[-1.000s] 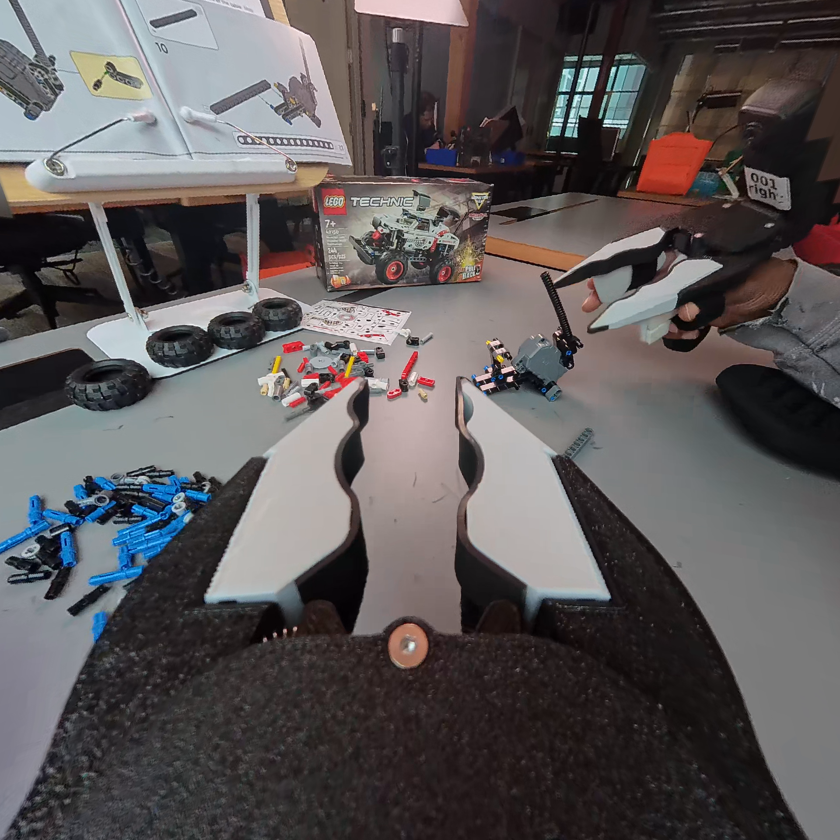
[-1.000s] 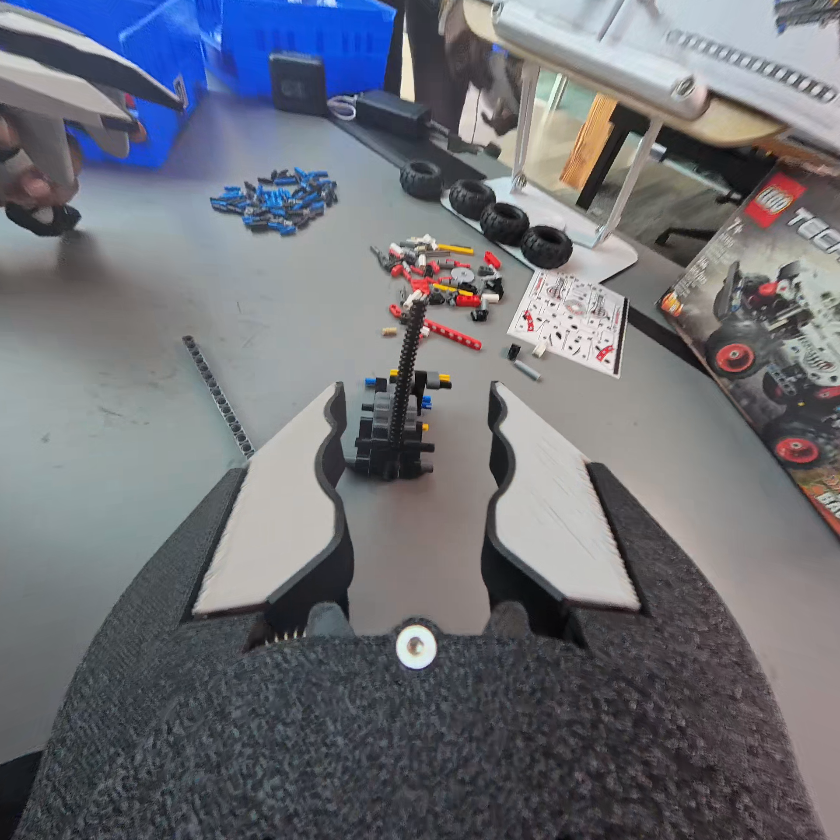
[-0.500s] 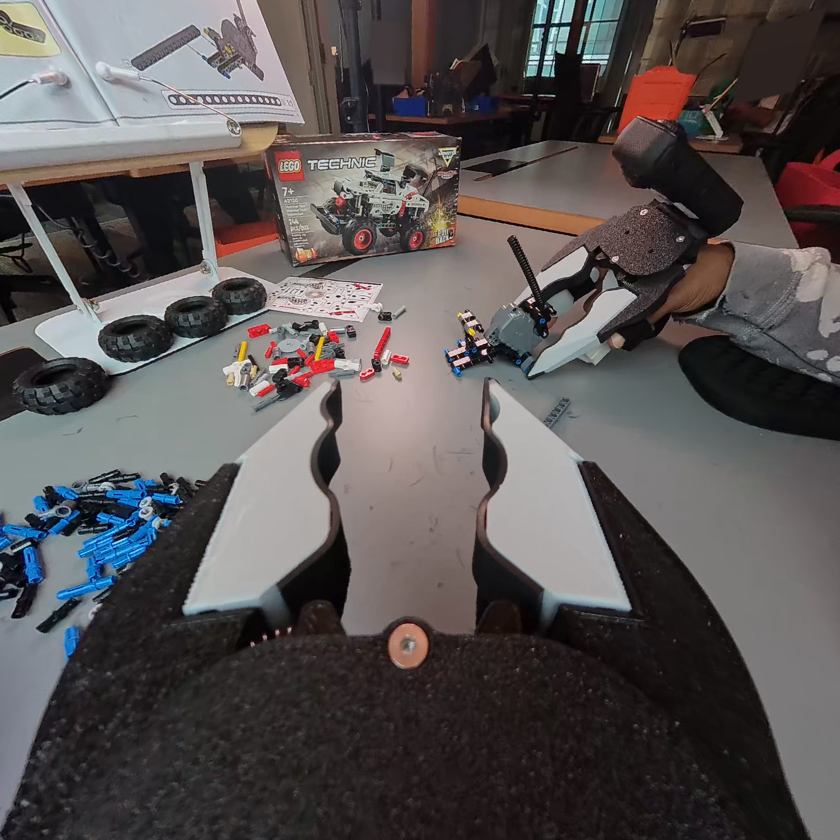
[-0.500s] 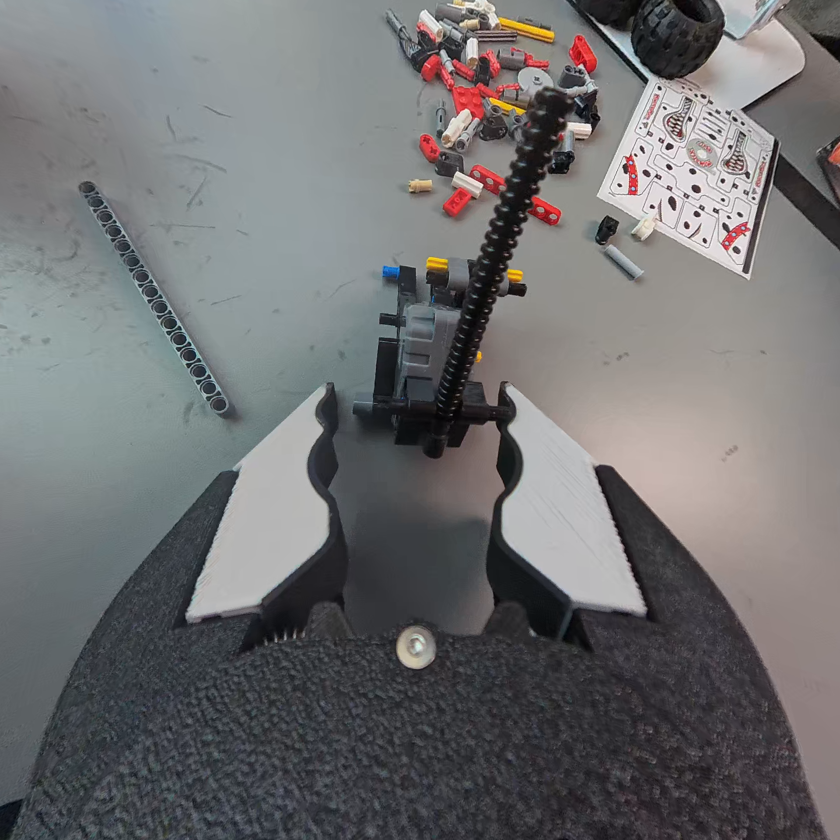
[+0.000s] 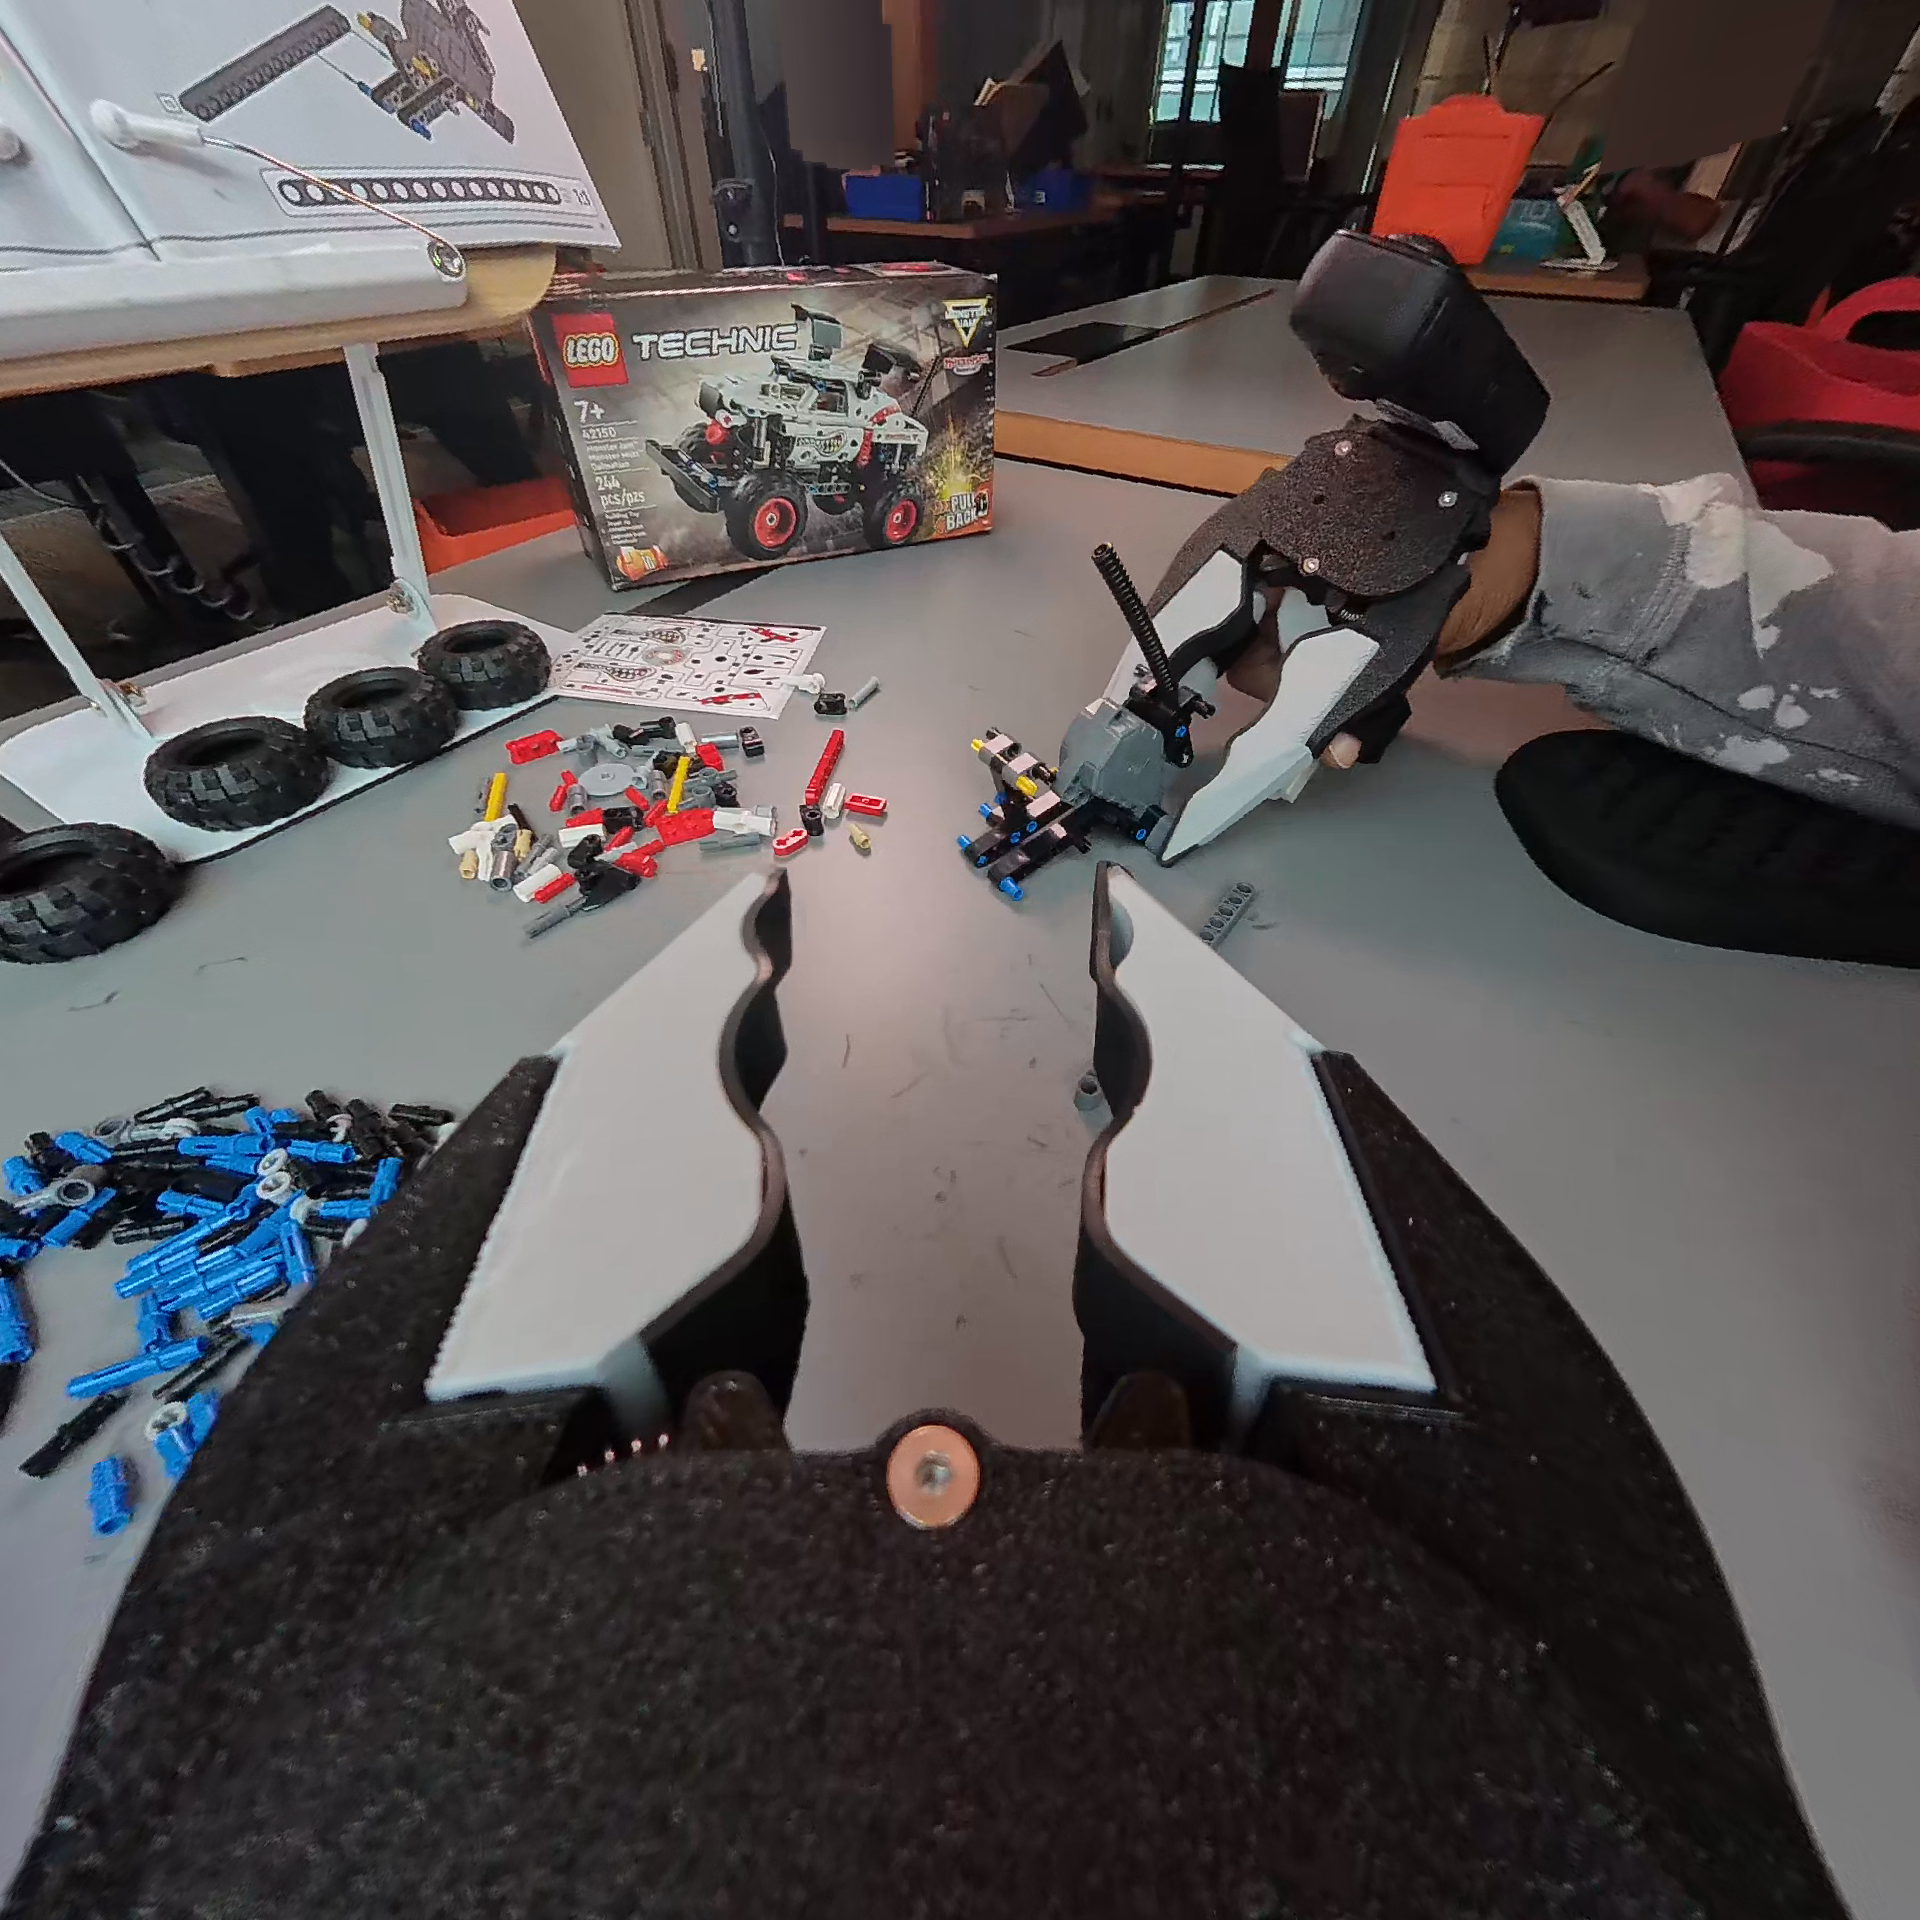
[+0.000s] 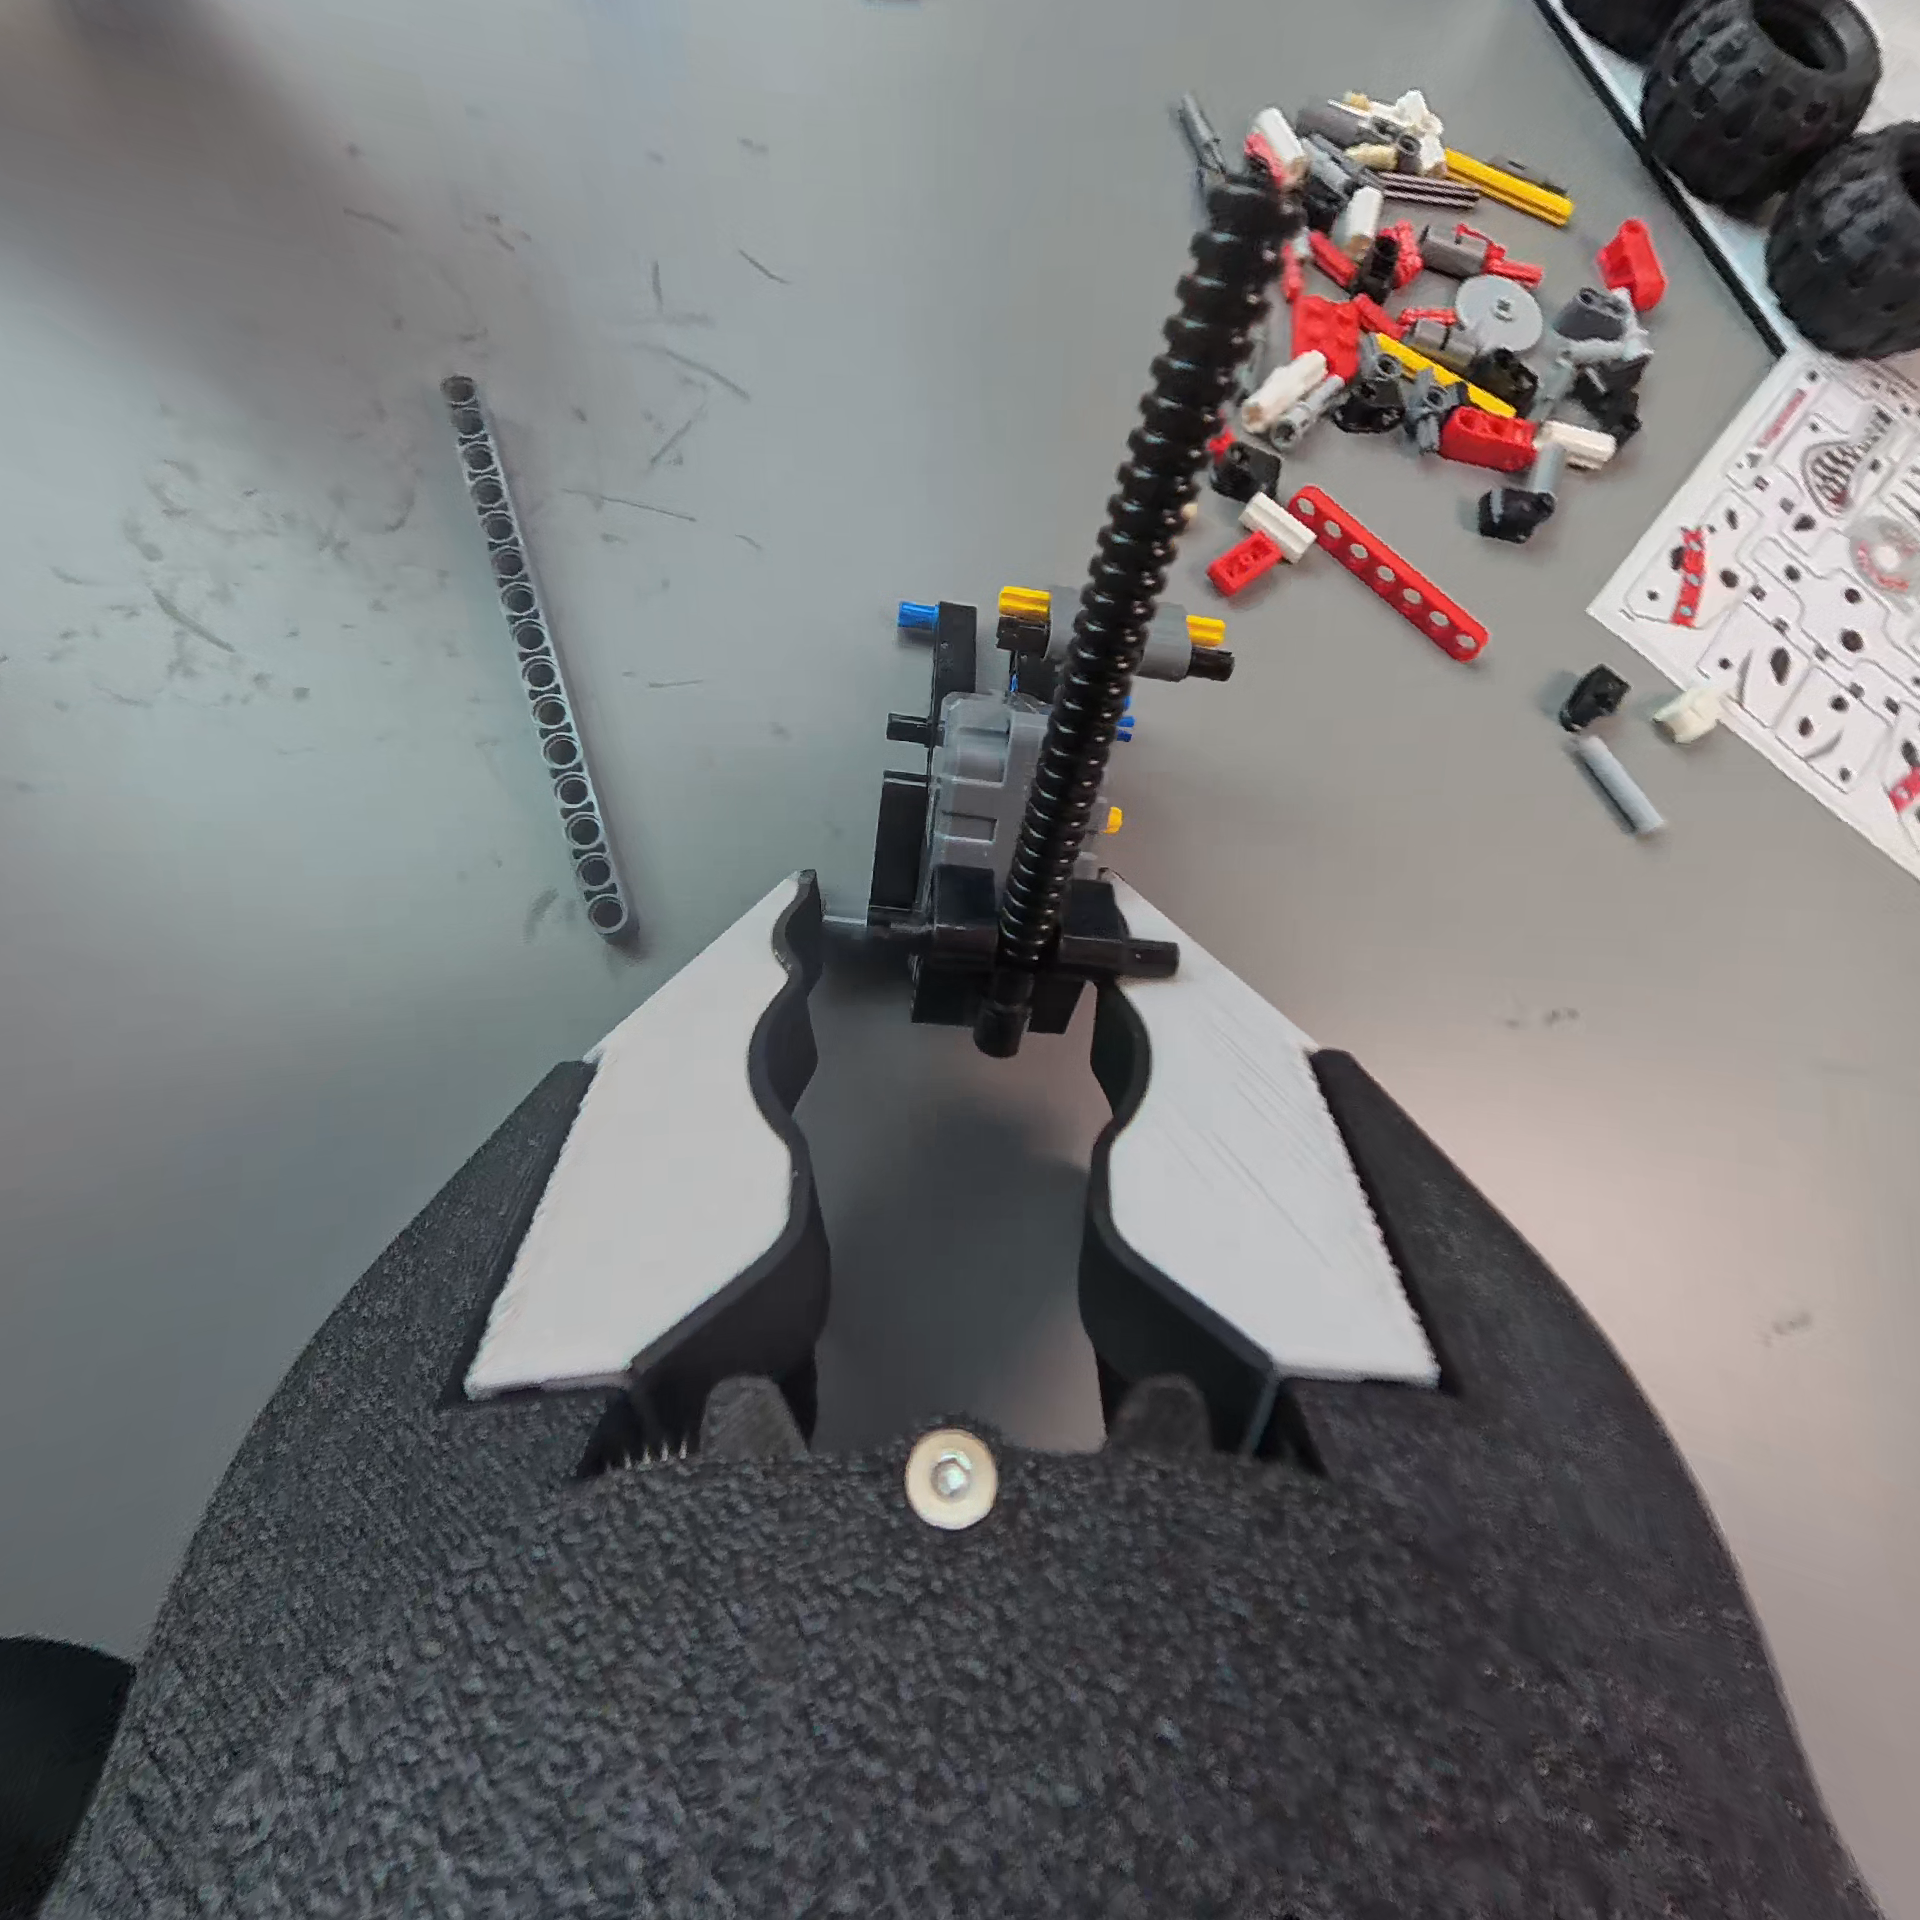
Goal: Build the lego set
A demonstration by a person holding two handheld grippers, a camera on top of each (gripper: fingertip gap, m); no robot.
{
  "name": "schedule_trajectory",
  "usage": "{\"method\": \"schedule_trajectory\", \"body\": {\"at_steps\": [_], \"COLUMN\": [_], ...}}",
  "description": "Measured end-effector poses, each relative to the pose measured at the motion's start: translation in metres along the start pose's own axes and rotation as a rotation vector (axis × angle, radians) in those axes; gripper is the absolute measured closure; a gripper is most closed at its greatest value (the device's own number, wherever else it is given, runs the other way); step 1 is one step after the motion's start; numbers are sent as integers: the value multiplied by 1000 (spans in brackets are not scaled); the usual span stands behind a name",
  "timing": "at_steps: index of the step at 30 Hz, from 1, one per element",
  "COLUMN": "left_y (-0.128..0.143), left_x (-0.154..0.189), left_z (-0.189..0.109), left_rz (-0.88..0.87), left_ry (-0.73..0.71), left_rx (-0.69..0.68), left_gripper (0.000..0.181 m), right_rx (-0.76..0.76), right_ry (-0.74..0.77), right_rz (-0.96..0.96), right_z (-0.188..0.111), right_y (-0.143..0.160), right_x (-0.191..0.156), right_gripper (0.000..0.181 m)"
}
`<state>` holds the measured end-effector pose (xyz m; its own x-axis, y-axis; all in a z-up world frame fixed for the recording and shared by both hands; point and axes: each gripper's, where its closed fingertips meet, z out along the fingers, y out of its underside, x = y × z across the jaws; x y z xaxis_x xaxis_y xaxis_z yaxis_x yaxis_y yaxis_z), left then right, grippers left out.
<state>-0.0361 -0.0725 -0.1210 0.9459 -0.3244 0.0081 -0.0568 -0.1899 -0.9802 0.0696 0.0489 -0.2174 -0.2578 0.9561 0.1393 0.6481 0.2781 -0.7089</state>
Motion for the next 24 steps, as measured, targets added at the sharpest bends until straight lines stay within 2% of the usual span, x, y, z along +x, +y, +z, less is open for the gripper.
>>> {"method": "schedule_trajectory", "body": {"at_steps": [6,11,14,16,24], "left_y": [9,19,27,31,44], "left_x": [5,5,7,10,19], "left_z": [2,5,7,9,16], "left_rz": [-3,14,29,40,74], "left_ry": [18,17,30,41,82], "left_rx": [-46,-94,-136,-156,-212], "left_gripper": [125,125,125,125,125], "right_rx": [36,-28,-56,-57,25], "right_ry": [-305,-453,-471,-459,-351], "right_rz": [-202,-367,-375,-336,-170], "right_z": [20,31,33,31,-4], "right_y": [-26,-33,-36,-37,-19], "right_x": [-28,-41,-39,-36,-22], "right_gripper": [130,129,127,118,115]}}
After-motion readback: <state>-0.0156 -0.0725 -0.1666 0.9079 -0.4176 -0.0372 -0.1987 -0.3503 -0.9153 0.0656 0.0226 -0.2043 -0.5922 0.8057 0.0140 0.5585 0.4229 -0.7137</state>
